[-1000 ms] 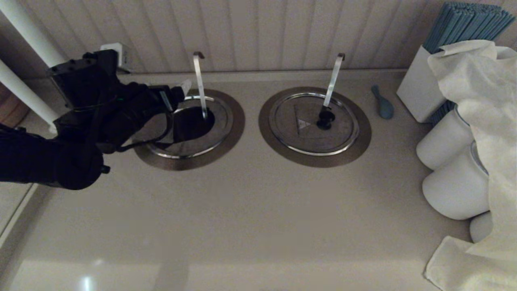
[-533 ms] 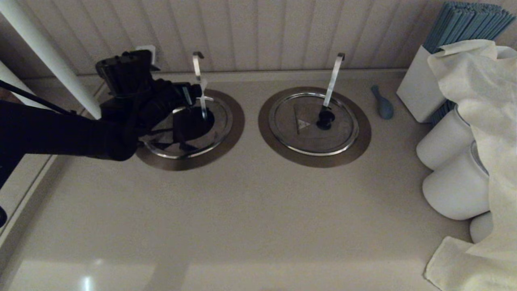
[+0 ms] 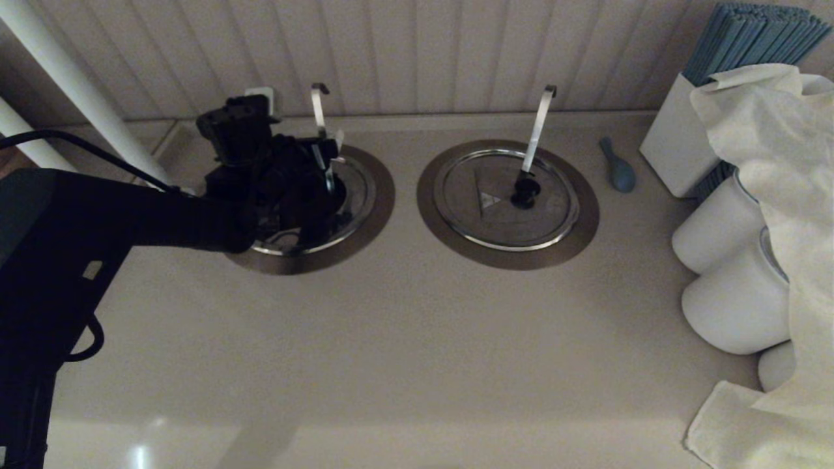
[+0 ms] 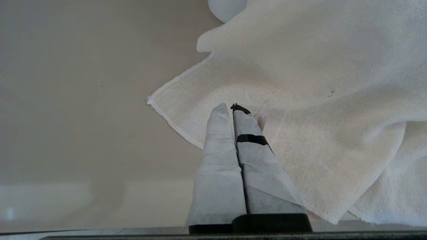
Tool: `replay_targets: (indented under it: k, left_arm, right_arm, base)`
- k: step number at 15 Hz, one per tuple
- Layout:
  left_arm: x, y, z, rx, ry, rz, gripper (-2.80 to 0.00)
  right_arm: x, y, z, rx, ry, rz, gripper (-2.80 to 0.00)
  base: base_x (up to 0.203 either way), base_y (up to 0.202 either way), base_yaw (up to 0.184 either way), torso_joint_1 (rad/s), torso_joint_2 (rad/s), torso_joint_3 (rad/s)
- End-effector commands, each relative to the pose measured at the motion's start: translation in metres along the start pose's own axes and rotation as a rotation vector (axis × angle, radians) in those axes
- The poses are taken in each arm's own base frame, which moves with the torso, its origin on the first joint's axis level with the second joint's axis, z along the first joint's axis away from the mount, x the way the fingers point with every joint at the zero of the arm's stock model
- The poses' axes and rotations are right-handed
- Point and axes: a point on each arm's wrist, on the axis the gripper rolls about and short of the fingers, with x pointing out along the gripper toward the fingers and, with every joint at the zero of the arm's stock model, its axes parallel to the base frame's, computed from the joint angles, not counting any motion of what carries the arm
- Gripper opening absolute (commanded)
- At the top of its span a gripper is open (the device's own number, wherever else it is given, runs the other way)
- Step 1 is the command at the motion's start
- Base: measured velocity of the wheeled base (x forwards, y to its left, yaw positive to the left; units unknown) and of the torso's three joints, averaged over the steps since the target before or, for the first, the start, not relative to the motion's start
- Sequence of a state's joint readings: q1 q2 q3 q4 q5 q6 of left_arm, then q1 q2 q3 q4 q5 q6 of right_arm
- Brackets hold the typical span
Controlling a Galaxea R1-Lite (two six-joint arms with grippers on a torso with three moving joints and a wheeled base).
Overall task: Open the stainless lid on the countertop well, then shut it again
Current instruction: Stir with a spoon
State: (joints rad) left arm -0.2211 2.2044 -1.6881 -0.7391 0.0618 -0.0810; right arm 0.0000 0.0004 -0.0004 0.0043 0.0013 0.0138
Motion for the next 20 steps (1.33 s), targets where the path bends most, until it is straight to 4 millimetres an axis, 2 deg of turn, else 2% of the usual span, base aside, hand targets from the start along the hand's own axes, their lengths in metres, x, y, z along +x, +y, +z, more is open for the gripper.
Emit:
replay_targets:
  k: [1,3,9,17,18,20]
  left_arm:
    - [0.011,0.000,-0.015,-0.008,0.001,0.014,0.00]
    - [0.017,0.000,-0.020,-0.009,-0.011,0.026,0.00]
    - [0.019,0.001,-0.024,-0.030,-0.010,0.028,0.00]
    - [0.023,0.001,-0.018,-0.052,-0.047,0.058,0.00]
    - [0.024,0.001,-0.018,-0.052,-0.049,0.058,-2.80]
    - [0.024,0.001,-0.019,-0.052,-0.047,0.056,-2.80]
  right_arm:
    - [0.000,0.000,0.000,0.000,0.002,0.000,-2.80]
    - [0.000,0.000,0.000,0.000,0.000,0.000,-2.80]
    - [0.000,0.000,0.000,0.000,0.002,0.000,-2.80]
    - [0.000,0.000,0.000,0.000,0.001,0.000,-2.80]
    - [0.000,0.000,0.000,0.000,0.001,0.000,-2.80]
    - [0.000,0.000,0.000,0.000,0.002,0.000,-2.80]
  base:
    - [0.000,0.000,0.000,0.000,0.00,0.000]
    - [0.000,0.000,0.000,0.000,0.00,0.000]
    - [0.000,0.000,0.000,0.000,0.00,0.000]
    - [0.000,0.000,0.000,0.000,0.00,0.000]
    - [0.000,0.000,0.000,0.000,0.00,0.000]
    - [0.000,0.000,0.000,0.000,0.00,0.000]
